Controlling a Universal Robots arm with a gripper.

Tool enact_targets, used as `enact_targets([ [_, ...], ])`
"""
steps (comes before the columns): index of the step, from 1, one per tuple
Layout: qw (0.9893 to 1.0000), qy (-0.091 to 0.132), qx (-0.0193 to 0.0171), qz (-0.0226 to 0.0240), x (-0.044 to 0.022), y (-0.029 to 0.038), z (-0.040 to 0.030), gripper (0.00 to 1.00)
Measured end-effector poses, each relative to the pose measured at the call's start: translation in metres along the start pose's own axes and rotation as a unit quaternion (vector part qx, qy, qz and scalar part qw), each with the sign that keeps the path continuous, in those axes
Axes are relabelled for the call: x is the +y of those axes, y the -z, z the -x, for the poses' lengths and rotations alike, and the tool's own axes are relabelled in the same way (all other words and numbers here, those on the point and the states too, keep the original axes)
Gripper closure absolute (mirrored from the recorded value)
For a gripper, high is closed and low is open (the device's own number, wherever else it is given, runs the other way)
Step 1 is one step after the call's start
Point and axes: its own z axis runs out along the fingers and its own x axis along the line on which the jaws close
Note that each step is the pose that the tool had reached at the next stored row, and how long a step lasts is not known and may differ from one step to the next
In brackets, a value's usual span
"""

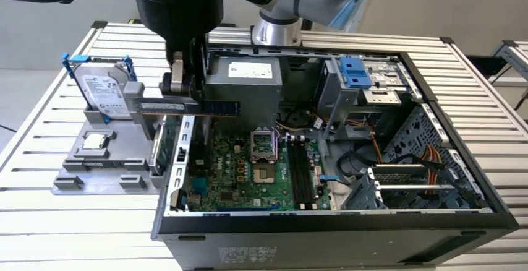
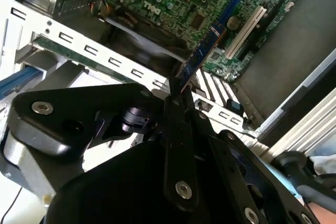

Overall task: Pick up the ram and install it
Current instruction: 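Pick up the ram and move it above insertion slot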

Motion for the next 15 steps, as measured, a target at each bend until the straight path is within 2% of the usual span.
enact_targets([
  [15, 1.0, 0.0, 0.0, 0.0, -0.0218, 0.0002, 0.001, 1.0],
])
